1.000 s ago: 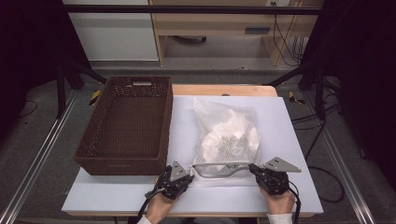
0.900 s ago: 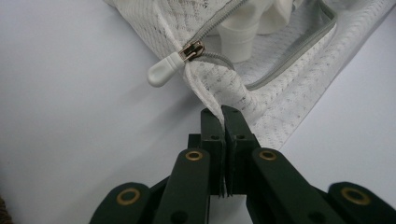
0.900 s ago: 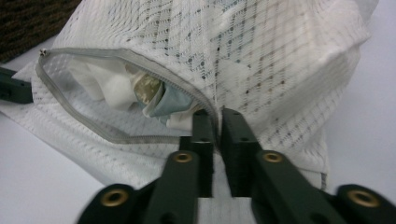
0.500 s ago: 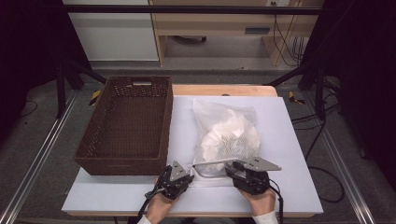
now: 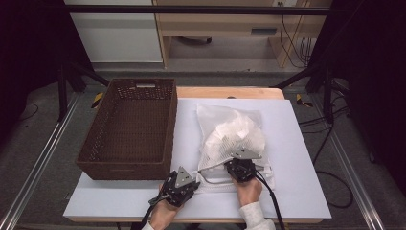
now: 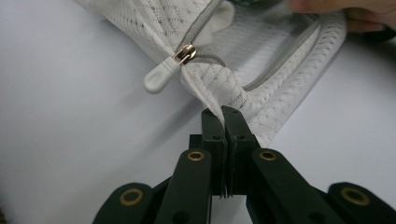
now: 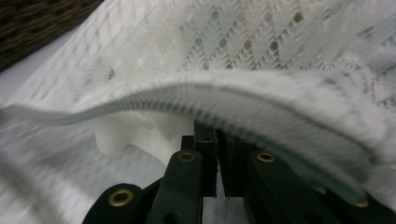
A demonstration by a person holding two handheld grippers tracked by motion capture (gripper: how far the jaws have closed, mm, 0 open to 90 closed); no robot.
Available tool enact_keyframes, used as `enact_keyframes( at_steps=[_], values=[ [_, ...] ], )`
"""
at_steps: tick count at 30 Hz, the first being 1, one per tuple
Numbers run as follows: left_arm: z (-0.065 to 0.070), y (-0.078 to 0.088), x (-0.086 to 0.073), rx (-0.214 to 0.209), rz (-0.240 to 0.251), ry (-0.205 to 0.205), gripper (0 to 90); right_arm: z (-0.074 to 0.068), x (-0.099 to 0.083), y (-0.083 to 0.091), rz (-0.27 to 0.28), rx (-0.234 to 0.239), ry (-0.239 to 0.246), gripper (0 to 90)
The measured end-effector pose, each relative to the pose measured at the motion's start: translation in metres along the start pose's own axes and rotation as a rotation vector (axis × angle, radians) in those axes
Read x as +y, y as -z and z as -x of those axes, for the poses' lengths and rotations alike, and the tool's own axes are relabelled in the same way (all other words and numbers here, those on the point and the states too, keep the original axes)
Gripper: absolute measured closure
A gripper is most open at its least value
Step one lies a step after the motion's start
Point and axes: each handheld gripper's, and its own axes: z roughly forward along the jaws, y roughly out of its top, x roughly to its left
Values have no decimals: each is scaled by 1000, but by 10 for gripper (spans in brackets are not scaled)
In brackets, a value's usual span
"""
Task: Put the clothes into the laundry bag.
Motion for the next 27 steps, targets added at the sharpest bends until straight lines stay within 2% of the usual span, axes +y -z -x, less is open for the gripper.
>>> enact_keyframes(
  at_steps=[1, 2, 3, 4, 5, 8, 10, 11, 12, 13, 15, 17, 18, 20, 22, 24, 25, 26, 27],
  values=[
    [0, 0, 0, 0, 0, 0, 879, 0, 3, -3, 2, -23, 10, 873],
    [1, 1, 0, -2, 0, -1, 879, 0, 3, -3, 2, -23, 10, 873],
    [1, 4, 0, -9, 3, -5, 879, 4, 7, -10, 13, -53, -4, 875],
    [1, 4, 0, -9, 3, -5, 879, 4, 7, -10, 13, -53, -4, 875],
    [1, 4, -1, -10, 1, -6, 879, 9, 9, -14, 26, -80, -35, 875],
    [0, 2, -2, -12, -7, -3, 879, 11, 9, -15, 33, -78, -39, 870],
    [0, -1, -4, -9, -17, -4, 878, 10, 8, -10, 39, -56, -30, 856],
    [0, -3, -5, -7, -12, 1, 877, 9, 5, 4, 67, 3, -34, 776],
    [0, -3, -5, -7, -12, 1, 876, 9, 5, 4, 67, 3, -34, 776],
    [-1, -3, -5, -8, -11, 5, 876, 8, 1, 20, 101, 21, -16, 687],
    [-1, -3, -5, -7, -9, 7, 875, 9, -6, 42, 138, 17, 9, 641],
    [-1, -4, -5, -4, -8, 7, 875, 15, -13, 62, 167, 9, 4, 615],
    [-1, -4, -5, -4, -8, 7, 875, 15, -13, 62, 167, 9, 4, 615],
    [-1, -4, -5, -5, -6, 7, 875, 23, -18, 77, 183, -44, 6, 562],
    [-1, -4, -5, -6, -5, 8, 874, 33, -21, 81, 178, -104, -4, 509],
    [-1, -4, -6, -9, -3, 11, 874, 41, -24, 76, 147, -141, -25, 480],
    [-2, -4, -6, -10, -2, 13, 874, 45, -25, 68, 114, -168, -14, 490],
    [-2, -4, -6, -10, -2, 14, 874, 45, -25, 68, 114, -168, -14, 490],
    [-2, -4, -6, -10, -1, 14, 874, 48, -24, 63, 94, -194, -1, 548]
  ],
)
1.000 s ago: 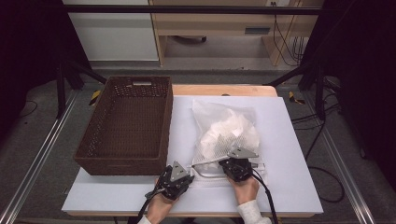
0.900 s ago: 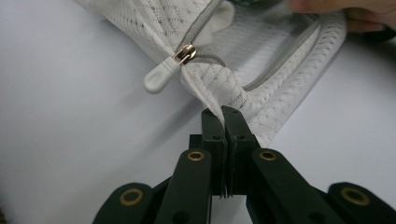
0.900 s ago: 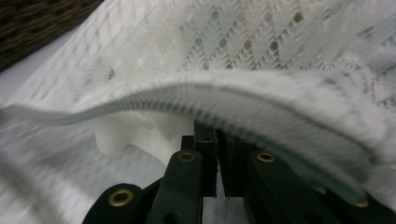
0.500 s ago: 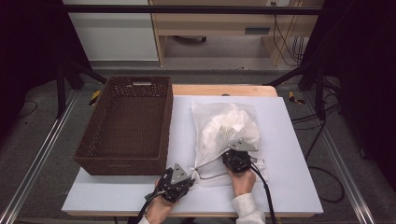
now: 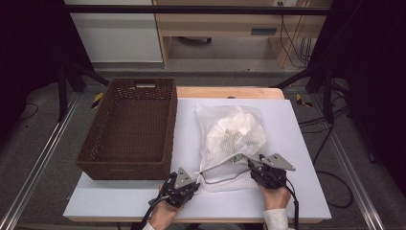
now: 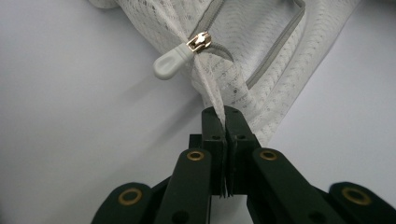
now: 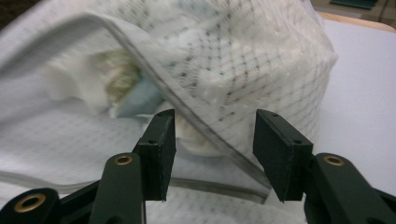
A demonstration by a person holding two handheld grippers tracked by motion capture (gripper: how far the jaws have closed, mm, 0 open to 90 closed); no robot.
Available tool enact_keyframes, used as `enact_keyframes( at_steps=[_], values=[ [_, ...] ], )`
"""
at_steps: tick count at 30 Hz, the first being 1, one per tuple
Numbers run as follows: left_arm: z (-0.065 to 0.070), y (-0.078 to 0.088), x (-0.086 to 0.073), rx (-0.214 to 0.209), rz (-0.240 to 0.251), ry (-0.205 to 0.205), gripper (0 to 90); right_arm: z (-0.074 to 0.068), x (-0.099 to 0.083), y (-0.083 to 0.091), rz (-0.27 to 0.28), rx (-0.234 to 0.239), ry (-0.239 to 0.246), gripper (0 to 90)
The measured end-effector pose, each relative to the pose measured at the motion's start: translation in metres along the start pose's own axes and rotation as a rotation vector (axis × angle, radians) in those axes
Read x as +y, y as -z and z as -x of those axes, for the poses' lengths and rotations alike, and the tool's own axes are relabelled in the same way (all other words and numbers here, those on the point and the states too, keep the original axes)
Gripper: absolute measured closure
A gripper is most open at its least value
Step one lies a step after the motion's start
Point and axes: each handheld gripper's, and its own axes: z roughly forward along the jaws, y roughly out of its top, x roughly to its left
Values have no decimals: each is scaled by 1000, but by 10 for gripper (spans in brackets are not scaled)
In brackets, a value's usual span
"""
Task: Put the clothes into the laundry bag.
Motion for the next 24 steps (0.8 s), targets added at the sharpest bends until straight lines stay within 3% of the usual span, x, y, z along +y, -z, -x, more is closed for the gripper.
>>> enact_keyframes(
  at_steps=[1, 2, 3, 4, 5, 9, 12, 14, 16, 18, 19, 20, 21, 22, 23, 24],
  values=[
    [0, 0, 0, 0, 0, 0, 874, 0, 0, 0, 0, 0, 0, 548],
    [0, 0, 0, 1, 0, 0, 874, 4, 2, -1, -29, -3, -8, 735],
    [0, 0, 0, 1, 0, 0, 874, 5, 2, 0, -29, -1, -10, 812],
    [0, 0, 0, 0, 1, 1, 874, 5, 2, 0, -29, -1, -10, 812],
    [0, 0, 0, 0, 2, 2, 874, 7, 2, 3, -32, 10, -20, 875],
    [-1, 0, 0, -8, 2, 14, 874, 12, 2, 24, -14, 42, -44, 893],
    [-1, 0, 0, -7, 2, 19, 874, 12, 0, 41, -24, 61, -42, 894],
    [-1, 0, 0, -6, 2, 20, 874, 10, -10, 46, -81, 88, -19, 892],
    [-1, 0, 0, -5, 2, 20, 873, 10, -13, 44, -91, 96, -5, 890],
    [-1, 0, 0, -4, 0, 19, 872, 11, -21, 31, -109, 147, -25, 852],
    [-1, 0, 0, -4, 0, 19, 870, 11, -21, 31, -109, 147, -25, 852],
    [-1, 0, 1, -5, -1, 22, 866, 11, -22, 29, -104, 154, -35, 770],
    [-1, 0, 1, -5, -1, 22, 847, 11, -22, 29, -104, 154, -35, 770],
    [-1, 0, 1, -3, 0, 25, 793, 14, -22, 33, -86, 132, -32, 658],
    [0, 0, 2, 6, 3, 28, 793, 14, -22, 33, -86, 132, -32, 658],
    [-2, 1, 3, 4, 26, 41, 714, 20, -22, 39, -61, 94, -51, 570]
  ],
)
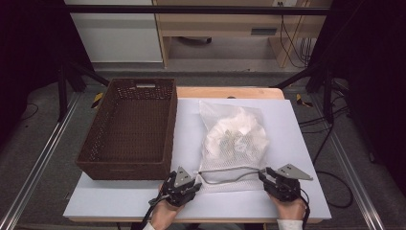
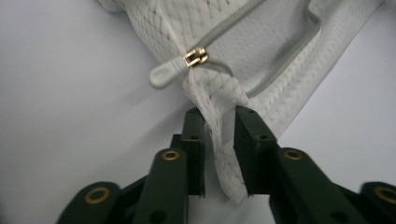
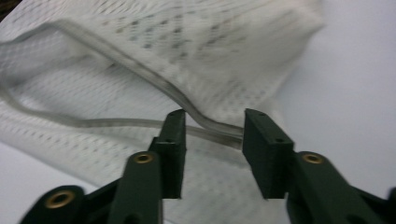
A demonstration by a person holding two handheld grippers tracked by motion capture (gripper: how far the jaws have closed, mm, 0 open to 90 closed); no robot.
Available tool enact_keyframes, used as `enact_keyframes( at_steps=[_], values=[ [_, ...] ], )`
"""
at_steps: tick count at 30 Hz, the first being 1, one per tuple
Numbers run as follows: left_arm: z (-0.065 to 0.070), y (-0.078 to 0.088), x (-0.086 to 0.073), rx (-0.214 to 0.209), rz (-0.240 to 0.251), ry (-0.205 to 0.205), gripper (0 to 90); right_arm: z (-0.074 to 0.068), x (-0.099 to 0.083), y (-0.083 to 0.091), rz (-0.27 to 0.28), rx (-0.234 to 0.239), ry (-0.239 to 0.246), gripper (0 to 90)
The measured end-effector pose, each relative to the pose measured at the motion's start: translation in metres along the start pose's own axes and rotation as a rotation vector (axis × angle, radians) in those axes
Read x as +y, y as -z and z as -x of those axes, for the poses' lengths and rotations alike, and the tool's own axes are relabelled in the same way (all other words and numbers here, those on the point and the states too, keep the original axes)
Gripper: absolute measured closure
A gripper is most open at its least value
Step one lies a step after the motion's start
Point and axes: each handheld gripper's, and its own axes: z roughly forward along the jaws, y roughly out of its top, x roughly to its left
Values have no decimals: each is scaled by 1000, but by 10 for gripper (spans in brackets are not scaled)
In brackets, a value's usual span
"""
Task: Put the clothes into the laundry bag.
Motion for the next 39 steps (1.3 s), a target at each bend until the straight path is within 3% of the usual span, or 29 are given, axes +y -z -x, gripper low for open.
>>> enact_keyframes(
  at_steps=[3, 5, 8, 9, 10, 11, 14, 20, 25, 27, 31, 33, 35, 39],
  values=[
    [-2, 2, 2, -2, 22, 15, 660, 8, -1, 5, 8, -26, -37, 525],
    [-5, 2, 4, -10, 32, 27, 655, 17, -6, 0, -26, -52, -59, 536],
    [-9, -6, 5, -35, 11, 44, 719, 20, -13, -13, -98, -53, -65, 587],
    [-9, -6, 5, -35, 11, 44, 749, 20, -13, -13, -98, -53, -65, 587],
    [-9, -10, 5, -33, 1, 36, 788, 20, -12, -12, -107, -63, -54, 694],
    [-9, -10, 5, -33, 1, 36, 821, 20, -12, -12, -107, -63, -54, 694],
    [-5, -9, 4, 8, -2, 8, 870, 22, -12, -8, -128, -44, -42, 900],
    [-11, -1, 2, 37, 7, 21, 871, 32, -15, 11, -114, -25, -81, 900],
    [-10, -1, 2, 49, 16, 15, 823, 27, -15, 6, -147, -12, -61, 892],
    [-10, 4, 3, 29, 45, 17, 704, 27, -15, 4, -140, -15, -57, 766],
    [-10, 14, 8, 33, 81, 3, 418, 30, -10, 10, -10, -14, -54, 494],
    [-11, 20, 10, 17, 100, -10, 361, 32, -9, 12, 18, -8, -61, 459],
    [-12, 28, 11, -9, 119, -12, 322, 35, -5, 14, 71, 3, -66, 358],
    [-15, 32, 11, -39, 121, -12, 291, 37, -4, 16, 94, -2, -73, 292]
  ],
)
